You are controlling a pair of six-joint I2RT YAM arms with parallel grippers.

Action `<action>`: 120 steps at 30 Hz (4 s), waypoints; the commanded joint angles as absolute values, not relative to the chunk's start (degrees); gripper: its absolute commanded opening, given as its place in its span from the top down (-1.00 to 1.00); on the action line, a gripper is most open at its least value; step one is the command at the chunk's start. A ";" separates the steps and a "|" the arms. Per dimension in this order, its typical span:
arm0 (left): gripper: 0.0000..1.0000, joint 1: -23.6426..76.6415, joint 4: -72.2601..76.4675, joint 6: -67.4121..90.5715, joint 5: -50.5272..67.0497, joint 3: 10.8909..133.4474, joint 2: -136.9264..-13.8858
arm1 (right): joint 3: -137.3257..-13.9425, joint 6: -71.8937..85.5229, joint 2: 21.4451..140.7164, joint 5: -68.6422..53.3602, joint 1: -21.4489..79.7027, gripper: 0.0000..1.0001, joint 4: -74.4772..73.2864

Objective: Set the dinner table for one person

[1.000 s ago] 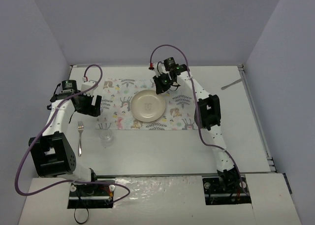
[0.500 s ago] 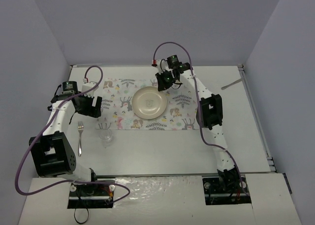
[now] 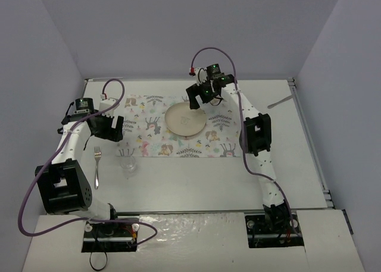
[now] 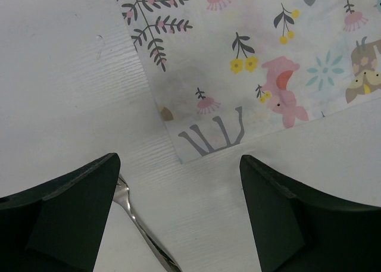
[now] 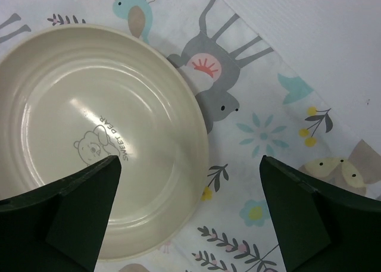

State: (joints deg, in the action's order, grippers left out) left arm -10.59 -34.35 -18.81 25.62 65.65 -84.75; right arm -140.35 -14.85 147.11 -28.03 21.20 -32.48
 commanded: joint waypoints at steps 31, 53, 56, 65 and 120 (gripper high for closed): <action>0.27 -10.81 -40.06 -23.75 30.97 65.79 -75.59 | -85.05 -23.74 114.33 -11.71 24.61 0.99 -38.06; 0.18 -10.90 -42.15 -28.09 32.96 61.88 -74.40 | -70.93 -25.01 118.22 3.34 24.57 1.00 -33.66; 0.18 -10.81 -41.88 -27.93 32.86 61.23 -74.06 | -70.30 -24.98 117.71 3.26 24.61 1.00 -33.56; -0.09 -10.81 -39.70 -26.37 31.03 60.38 -72.57 | -77.84 -23.71 110.35 5.27 27.59 0.53 -36.41; -0.28 -26.85 -31.45 -9.30 6.37 51.77 -54.39 | -142.99 -13.49 143.71 -14.45 61.89 -0.89 -29.04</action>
State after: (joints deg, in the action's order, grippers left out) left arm -25.53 -33.30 -8.57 4.40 49.39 -55.27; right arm -139.74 -14.66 145.15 -11.61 61.01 -32.77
